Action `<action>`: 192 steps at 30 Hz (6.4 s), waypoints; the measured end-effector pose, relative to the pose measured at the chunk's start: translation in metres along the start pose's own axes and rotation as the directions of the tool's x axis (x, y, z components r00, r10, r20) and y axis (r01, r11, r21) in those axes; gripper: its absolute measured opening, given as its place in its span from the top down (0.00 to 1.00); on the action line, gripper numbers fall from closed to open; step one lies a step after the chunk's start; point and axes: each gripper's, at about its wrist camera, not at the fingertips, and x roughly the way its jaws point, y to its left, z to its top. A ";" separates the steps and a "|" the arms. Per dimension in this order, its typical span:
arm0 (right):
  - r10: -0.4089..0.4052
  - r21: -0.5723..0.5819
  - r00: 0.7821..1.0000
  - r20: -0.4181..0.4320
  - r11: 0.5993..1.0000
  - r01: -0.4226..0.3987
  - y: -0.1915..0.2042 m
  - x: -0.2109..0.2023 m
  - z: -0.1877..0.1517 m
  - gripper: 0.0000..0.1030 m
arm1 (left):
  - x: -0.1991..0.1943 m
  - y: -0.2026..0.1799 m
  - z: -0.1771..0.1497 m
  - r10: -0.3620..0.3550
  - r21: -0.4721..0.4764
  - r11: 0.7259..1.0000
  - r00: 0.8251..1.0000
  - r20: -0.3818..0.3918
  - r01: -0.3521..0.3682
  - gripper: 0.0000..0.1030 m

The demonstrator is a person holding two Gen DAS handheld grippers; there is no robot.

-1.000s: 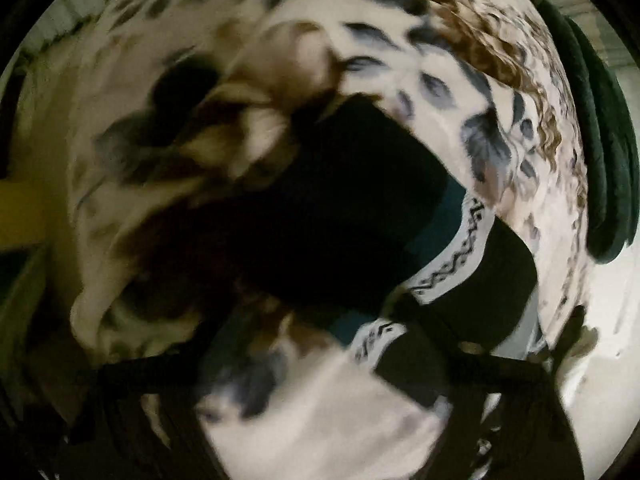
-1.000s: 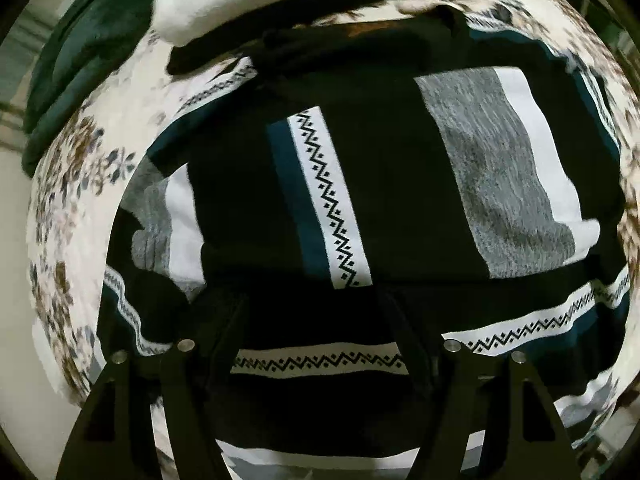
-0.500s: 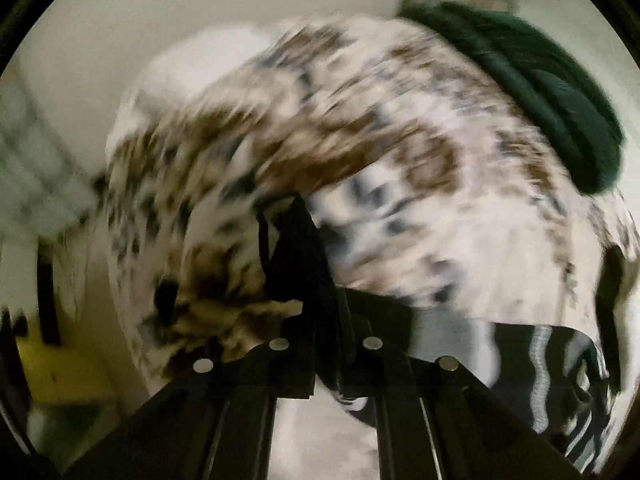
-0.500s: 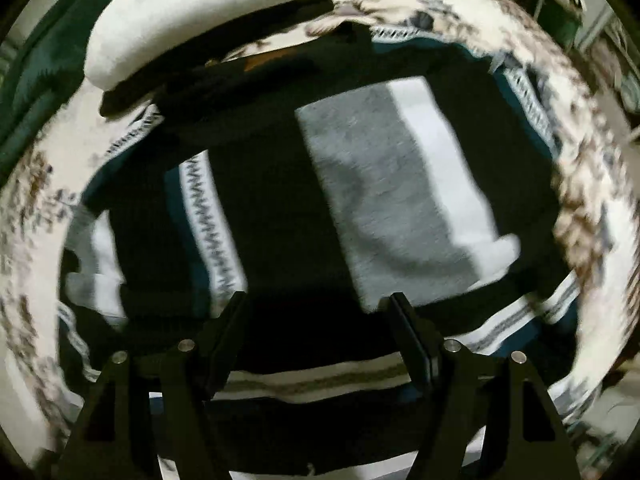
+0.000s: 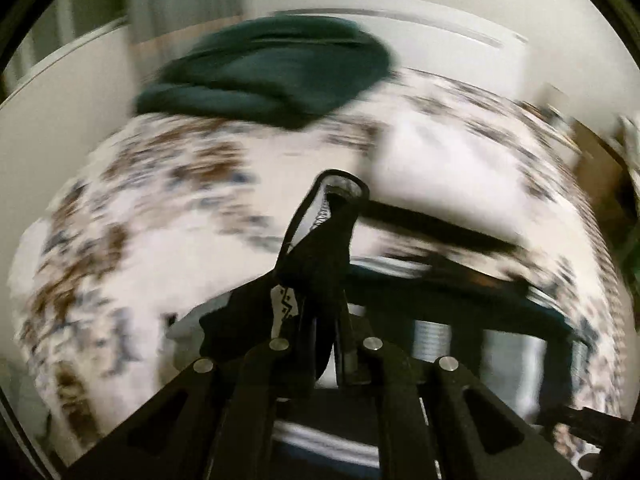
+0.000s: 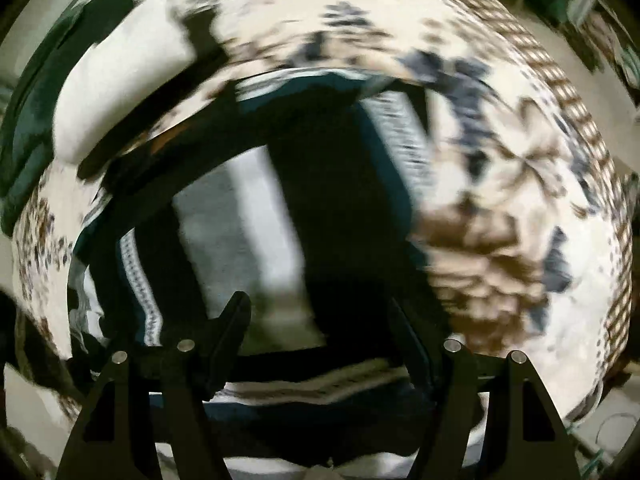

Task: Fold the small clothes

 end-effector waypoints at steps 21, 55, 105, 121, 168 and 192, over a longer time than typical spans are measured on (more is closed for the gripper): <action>0.193 0.128 0.981 -0.026 0.974 -0.188 -0.099 -0.022 0.045 0.30 | 0.007 -0.073 -0.037 0.083 0.134 0.988 0.996 -0.022 -0.079 0.08; -0.040 -0.006 0.996 -0.084 0.999 0.040 -0.040 0.007 0.066 0.60 | 0.081 0.085 -0.038 0.276 -0.017 0.958 0.941 -0.197 -0.285 0.08; 0.142 -0.582 0.911 -0.388 0.729 -0.362 0.368 0.105 0.052 0.96 | 0.147 0.119 -0.090 0.104 -0.054 0.989 0.916 -0.388 -0.135 0.08; 0.205 -0.383 0.945 -0.256 0.876 -0.294 0.251 0.039 0.092 0.46 | 0.102 0.121 -0.011 0.058 -0.095 0.992 0.973 -0.224 -0.081 0.08; -0.087 0.037 0.996 0.035 0.996 0.086 -0.025 0.002 0.079 0.84 | 0.123 0.032 0.008 0.023 0.160 0.987 0.979 -0.203 0.010 0.07; 0.017 -0.177 0.995 -0.101 0.984 -0.035 0.019 0.018 -0.018 0.43 | 0.091 0.051 -0.024 0.041 0.170 0.985 0.982 -0.184 -0.009 0.05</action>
